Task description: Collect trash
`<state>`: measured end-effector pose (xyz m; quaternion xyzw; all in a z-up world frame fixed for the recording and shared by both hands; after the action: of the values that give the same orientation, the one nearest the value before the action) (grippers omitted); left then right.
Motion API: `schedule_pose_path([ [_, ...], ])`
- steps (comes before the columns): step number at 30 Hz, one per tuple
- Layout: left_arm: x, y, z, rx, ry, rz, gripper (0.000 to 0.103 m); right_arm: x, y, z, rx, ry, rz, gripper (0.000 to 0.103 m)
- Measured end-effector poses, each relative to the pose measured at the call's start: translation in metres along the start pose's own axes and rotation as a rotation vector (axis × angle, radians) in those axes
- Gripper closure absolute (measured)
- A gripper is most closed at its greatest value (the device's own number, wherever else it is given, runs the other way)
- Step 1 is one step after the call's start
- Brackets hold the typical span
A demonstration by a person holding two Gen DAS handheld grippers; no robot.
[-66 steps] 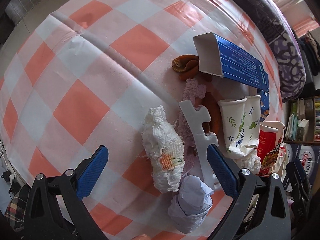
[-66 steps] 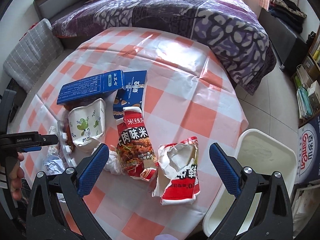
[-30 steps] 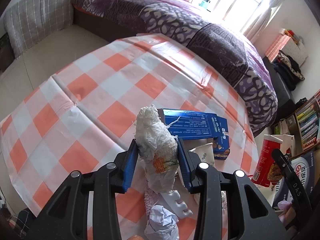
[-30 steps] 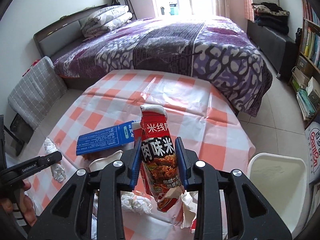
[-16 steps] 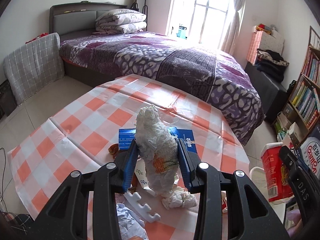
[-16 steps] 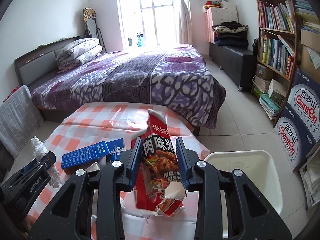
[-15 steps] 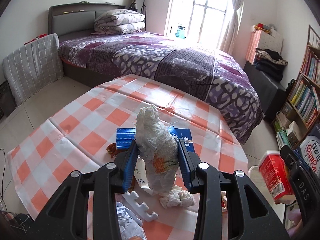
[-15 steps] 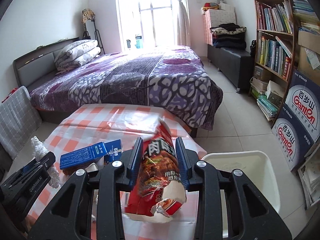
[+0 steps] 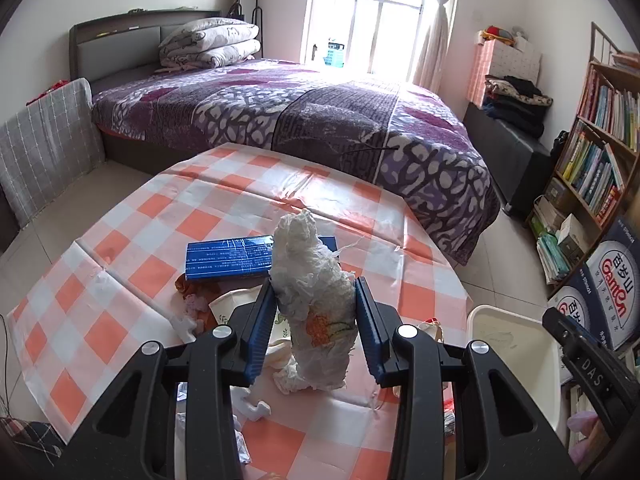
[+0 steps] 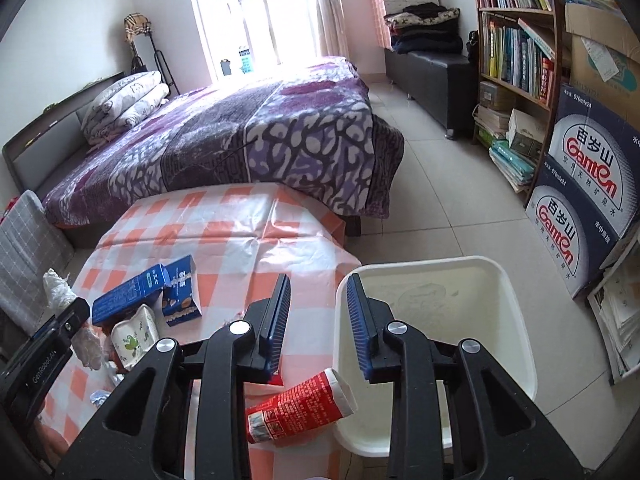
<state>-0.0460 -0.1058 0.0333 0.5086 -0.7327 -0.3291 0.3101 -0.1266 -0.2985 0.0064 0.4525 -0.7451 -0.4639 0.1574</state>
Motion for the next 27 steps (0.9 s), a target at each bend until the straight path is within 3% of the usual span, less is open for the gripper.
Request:
schedule_pose_path([
  [2,-0.003,-0.006,0.003,-0.026,0.002,0.003,0.064,0.007,-0.014,0.012,-0.082,-0.043,-0.022,0.048],
  [7,-0.009,-0.014,0.007,-0.051,0.015,0.003,0.063,0.012,-0.043,0.045,-0.262,-0.201,-0.113,0.041],
  [15,-0.016,-0.019,0.006,-0.069,0.026,0.016,0.063,0.003,-0.078,0.073,-0.394,-0.328,-0.104,0.041],
  [18,-0.024,-0.023,0.005,-0.082,0.041,0.017,0.063,0.003,-0.085,0.074,-0.402,-0.355,-0.095,0.040],
  [19,-0.027,-0.023,0.005,-0.084,0.048,0.017,0.063,0.002,-0.085,0.072,-0.390,-0.353,-0.093,0.040],
  [23,-0.036,-0.024,0.002,-0.084,0.072,0.018,0.063,-0.011,-0.082,0.056,-0.331,-0.278,-0.081,0.067],
  [27,-0.041,-0.026,0.002,-0.089,0.085,0.017,0.063,-0.029,-0.081,0.046,-0.304,-0.237,-0.126,0.070],
])
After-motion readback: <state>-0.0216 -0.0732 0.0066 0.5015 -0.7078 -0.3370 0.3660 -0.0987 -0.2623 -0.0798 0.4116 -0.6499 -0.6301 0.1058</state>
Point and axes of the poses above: each gripper's, at about its wrist camera, not at the fingertips, and y roughly against the way its jaws point, x to its right, z to its underside, the point moved 9 cm from there along -y, roughly the way its jaws point, and after that the axes turned 11 degrees about -x, right-handed, at the moved point
